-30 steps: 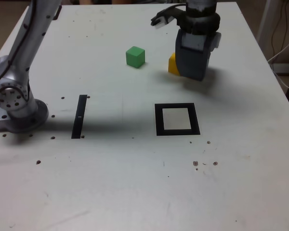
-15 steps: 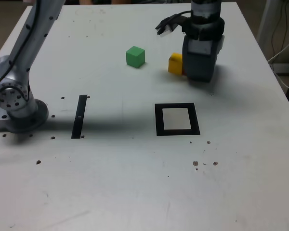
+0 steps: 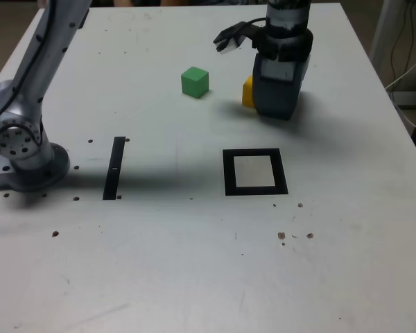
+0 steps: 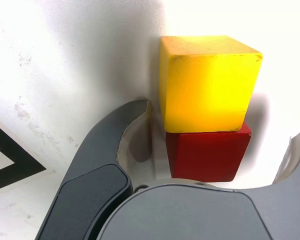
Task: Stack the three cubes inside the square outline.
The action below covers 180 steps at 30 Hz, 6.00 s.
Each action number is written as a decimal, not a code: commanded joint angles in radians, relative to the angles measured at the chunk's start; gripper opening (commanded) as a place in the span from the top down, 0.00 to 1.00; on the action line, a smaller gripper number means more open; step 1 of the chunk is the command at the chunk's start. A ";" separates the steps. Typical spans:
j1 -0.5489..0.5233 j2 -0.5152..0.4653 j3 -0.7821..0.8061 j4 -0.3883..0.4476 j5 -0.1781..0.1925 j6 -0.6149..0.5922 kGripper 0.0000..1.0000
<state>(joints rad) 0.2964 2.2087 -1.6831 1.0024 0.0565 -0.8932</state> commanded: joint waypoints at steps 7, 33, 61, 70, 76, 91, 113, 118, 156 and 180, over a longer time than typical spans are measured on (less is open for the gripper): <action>0.003 -0.012 -0.001 0.004 -0.006 -0.013 0.26; 0.006 -0.016 0.015 -0.044 -0.004 -0.026 0.57; -0.004 -0.051 0.063 -0.092 0.056 -0.064 0.90; -0.031 -0.072 0.068 -0.087 0.054 -0.065 0.96; -0.053 -0.071 0.034 -0.075 0.070 -0.065 0.97; -0.220 -0.264 0.107 0.055 0.083 0.234 1.00; -0.411 -0.344 0.414 -0.042 -0.071 0.713 1.00; -0.430 -0.298 0.407 -0.056 -0.076 0.707 1.00; -0.410 -0.200 0.325 -0.029 -0.029 0.712 0.60; -0.405 -0.330 0.347 0.071 0.013 0.723 0.01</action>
<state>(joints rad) -0.1139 1.8933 -1.3229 1.0510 0.0608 -0.1791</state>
